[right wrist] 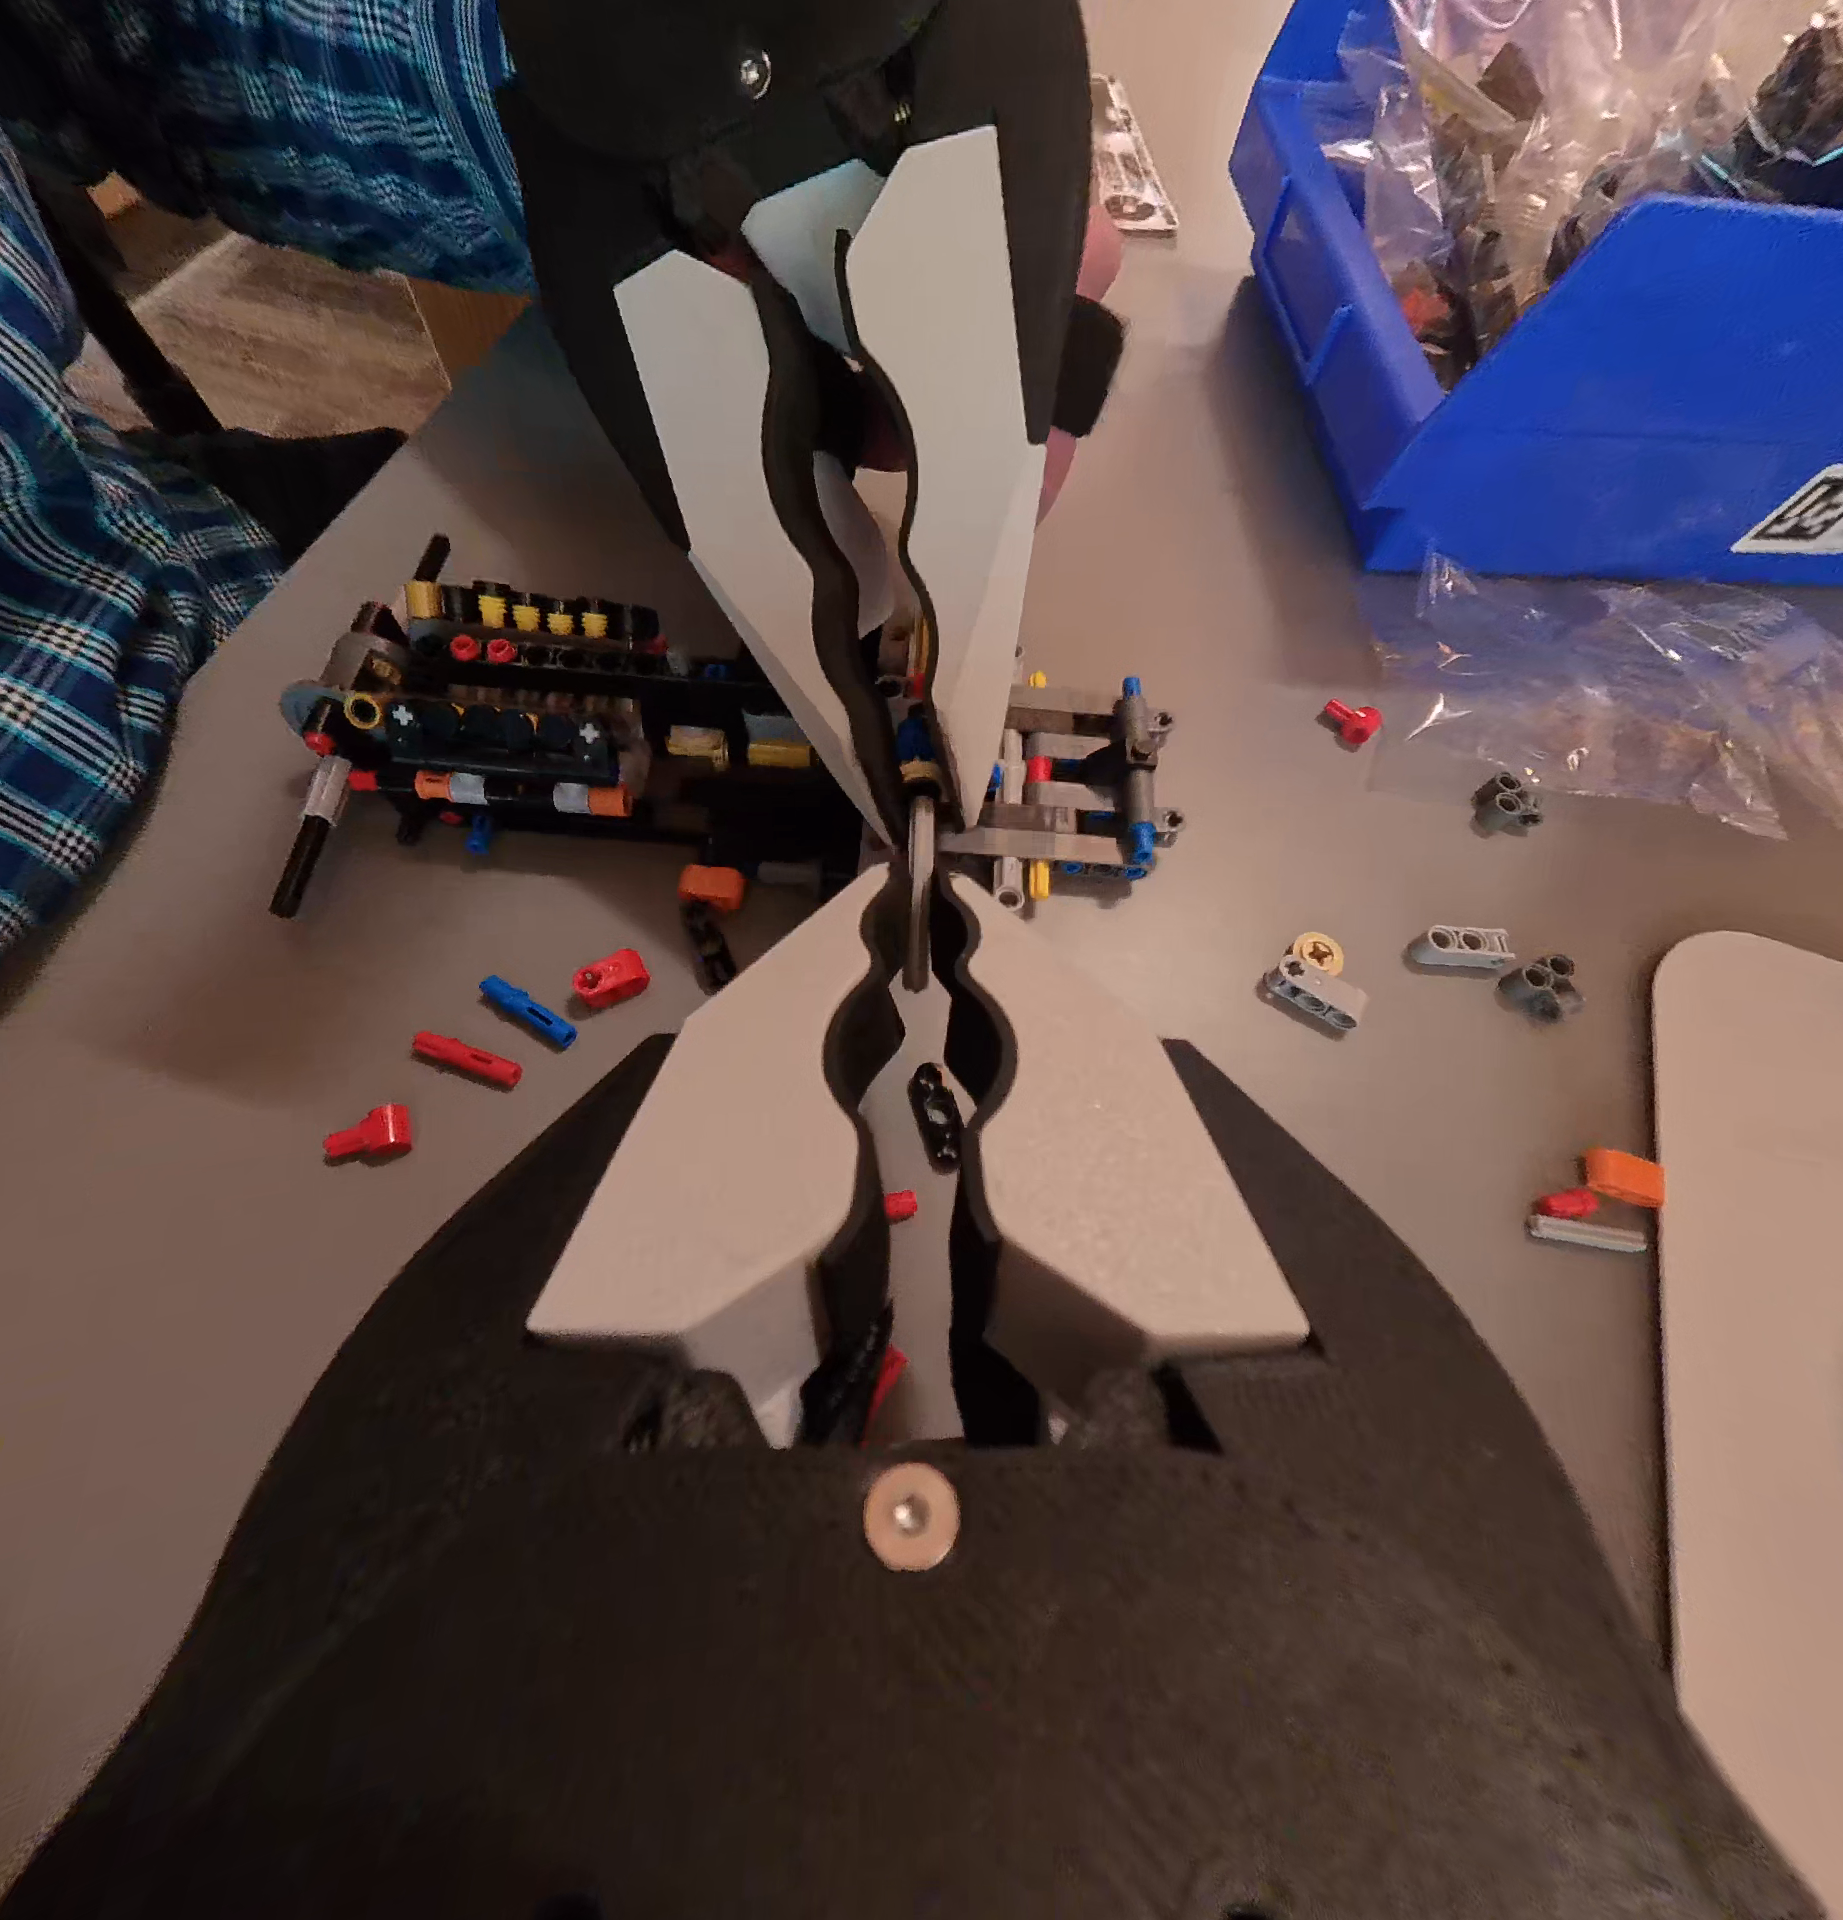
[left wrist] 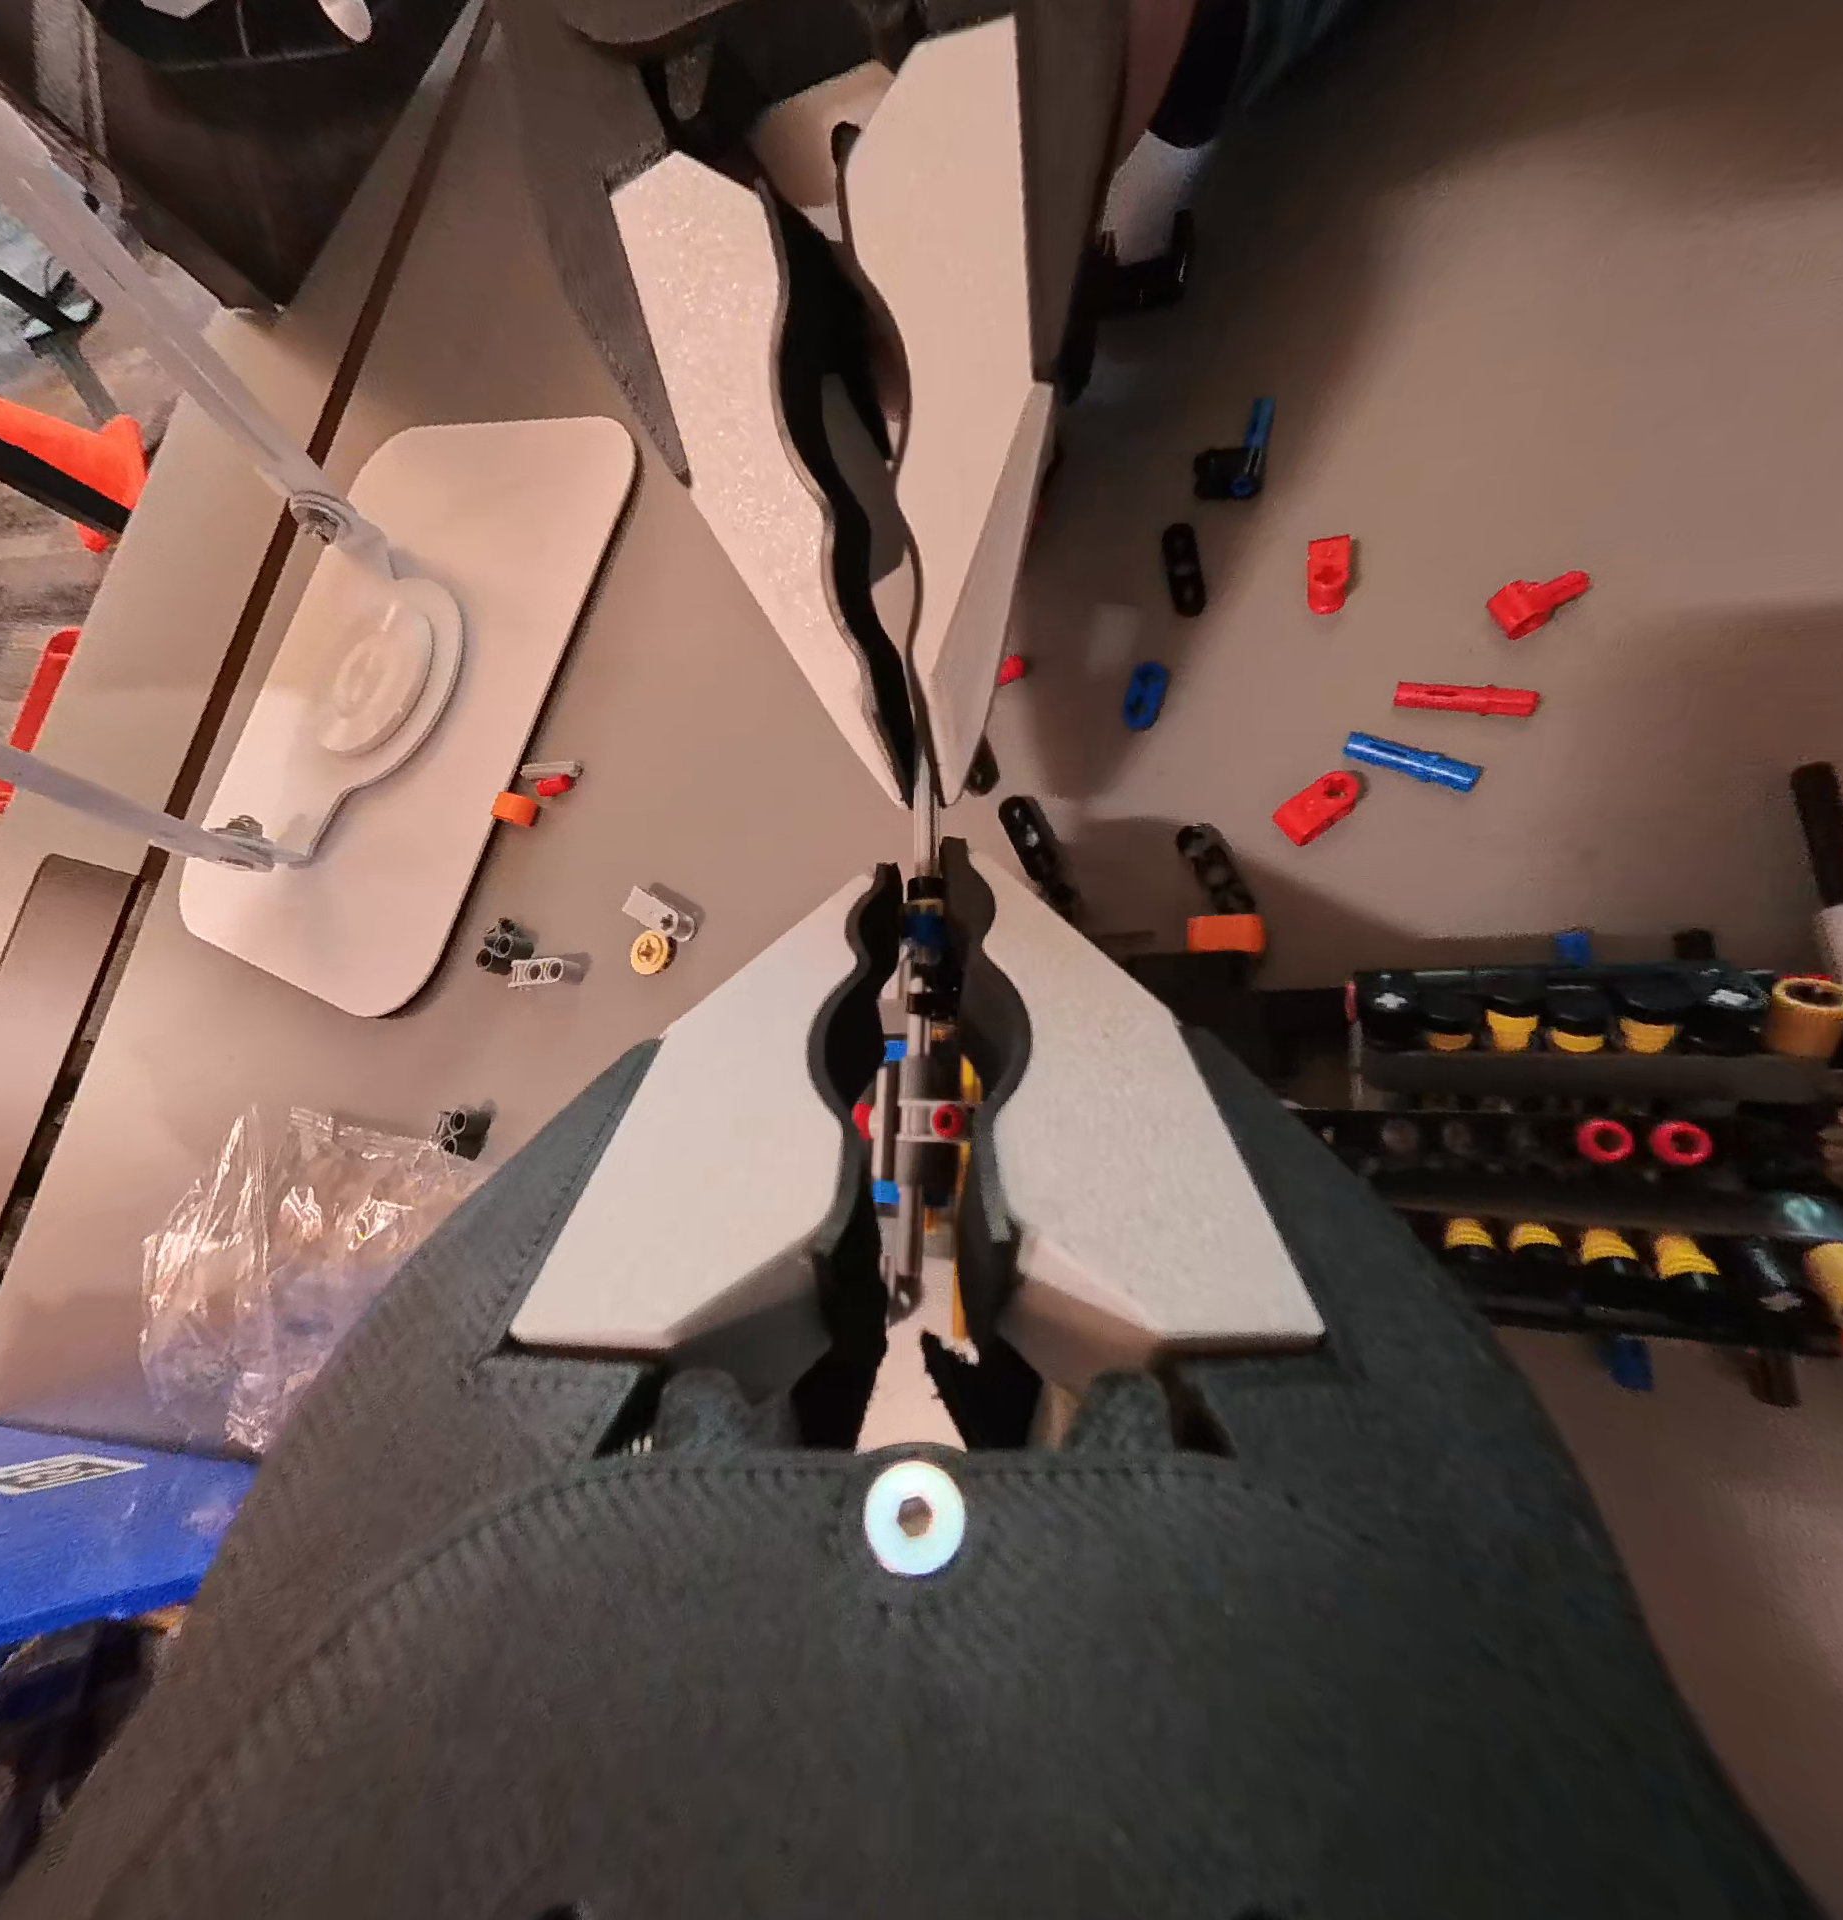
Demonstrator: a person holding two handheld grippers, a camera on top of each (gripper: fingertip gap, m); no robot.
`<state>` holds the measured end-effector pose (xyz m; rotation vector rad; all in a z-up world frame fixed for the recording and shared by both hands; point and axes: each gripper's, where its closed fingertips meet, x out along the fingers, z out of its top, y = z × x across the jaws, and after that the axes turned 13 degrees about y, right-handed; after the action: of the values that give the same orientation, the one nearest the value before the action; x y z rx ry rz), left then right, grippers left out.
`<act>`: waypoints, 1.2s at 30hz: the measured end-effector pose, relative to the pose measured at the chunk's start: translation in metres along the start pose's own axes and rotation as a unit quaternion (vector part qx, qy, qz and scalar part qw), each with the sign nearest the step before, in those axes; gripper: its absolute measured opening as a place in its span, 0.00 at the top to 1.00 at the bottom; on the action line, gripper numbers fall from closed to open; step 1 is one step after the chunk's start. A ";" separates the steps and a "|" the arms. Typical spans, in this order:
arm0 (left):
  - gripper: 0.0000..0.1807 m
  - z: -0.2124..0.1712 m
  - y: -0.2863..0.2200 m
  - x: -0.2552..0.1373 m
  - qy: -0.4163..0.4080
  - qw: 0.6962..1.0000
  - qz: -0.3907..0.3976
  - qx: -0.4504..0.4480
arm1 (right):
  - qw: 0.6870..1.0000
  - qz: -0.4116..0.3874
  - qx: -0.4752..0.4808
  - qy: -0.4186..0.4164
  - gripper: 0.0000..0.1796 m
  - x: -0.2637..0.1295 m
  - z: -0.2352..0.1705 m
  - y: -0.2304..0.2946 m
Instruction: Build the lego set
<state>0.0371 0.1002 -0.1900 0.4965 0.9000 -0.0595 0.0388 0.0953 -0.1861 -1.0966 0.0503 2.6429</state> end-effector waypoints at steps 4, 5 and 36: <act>0.96 -0.001 0.000 -0.001 -0.009 1.000 -0.001 -0.009 | 1.000 -0.024 -0.004 0.010 1.00 0.001 0.001 0.001; 0.96 -0.001 -0.001 -0.001 -0.011 1.000 -0.003 -0.010 | 1.000 -0.024 -0.003 0.011 1.00 0.001 0.001 0.002; 0.80 -0.012 -0.001 -0.016 -0.001 0.999 -0.005 -0.048 | 1.000 0.011 0.011 0.027 0.99 0.006 -0.010 0.009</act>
<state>0.0183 0.1023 -0.1847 0.4024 0.8990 -0.0265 0.0394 0.0864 -0.1980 -1.1681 0.1016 2.6248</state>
